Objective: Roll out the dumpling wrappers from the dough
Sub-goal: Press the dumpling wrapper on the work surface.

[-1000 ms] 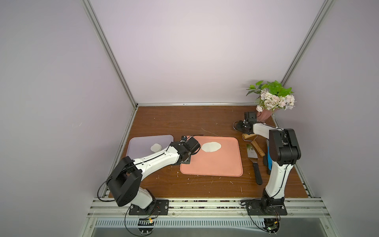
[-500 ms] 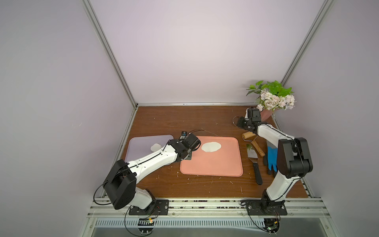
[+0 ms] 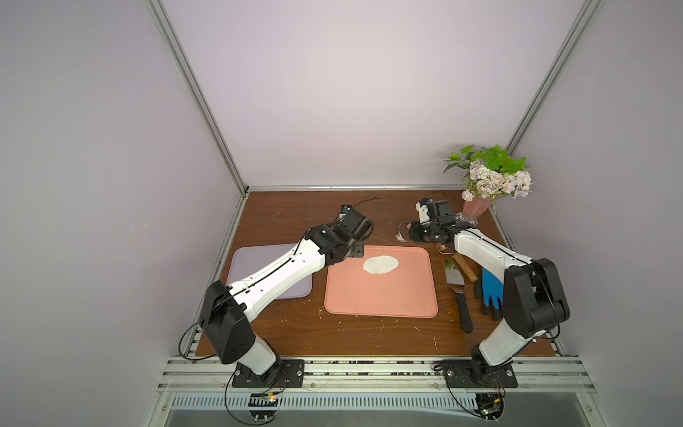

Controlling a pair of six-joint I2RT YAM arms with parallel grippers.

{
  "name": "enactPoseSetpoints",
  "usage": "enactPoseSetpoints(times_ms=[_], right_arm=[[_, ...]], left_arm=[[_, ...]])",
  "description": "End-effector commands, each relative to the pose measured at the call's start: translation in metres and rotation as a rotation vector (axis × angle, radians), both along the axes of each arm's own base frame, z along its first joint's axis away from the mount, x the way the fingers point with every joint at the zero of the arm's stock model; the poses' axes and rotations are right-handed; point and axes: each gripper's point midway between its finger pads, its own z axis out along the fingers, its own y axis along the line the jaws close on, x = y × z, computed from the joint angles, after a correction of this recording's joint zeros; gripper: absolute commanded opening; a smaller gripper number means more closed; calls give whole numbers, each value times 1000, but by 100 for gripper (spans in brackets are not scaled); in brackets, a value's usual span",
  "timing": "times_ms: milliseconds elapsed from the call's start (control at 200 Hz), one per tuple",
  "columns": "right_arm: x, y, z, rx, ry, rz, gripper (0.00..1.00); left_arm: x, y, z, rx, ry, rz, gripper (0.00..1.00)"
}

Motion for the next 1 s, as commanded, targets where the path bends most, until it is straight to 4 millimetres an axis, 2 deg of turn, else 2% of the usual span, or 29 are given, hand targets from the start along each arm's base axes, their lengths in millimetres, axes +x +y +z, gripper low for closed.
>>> enactPoseSetpoints(times_ms=[0,205,435,641,996], right_arm=[[-19,13,11,-37,-6,100,0],[-42,36,3,-75,22,198,0],[-58,55,-1,-71,34,257,0],[-63,63,-6,-79,41,276,0],[-66,69,-6,-82,43,290,0]], left_arm=[[7,-22,0,-38,45,-66,54],[14,-53,-18,-97,113,-115,59],[15,-70,-28,-175,131,-136,61],[17,-74,-48,-164,160,-132,55],[23,-78,-79,-124,199,-114,28]])
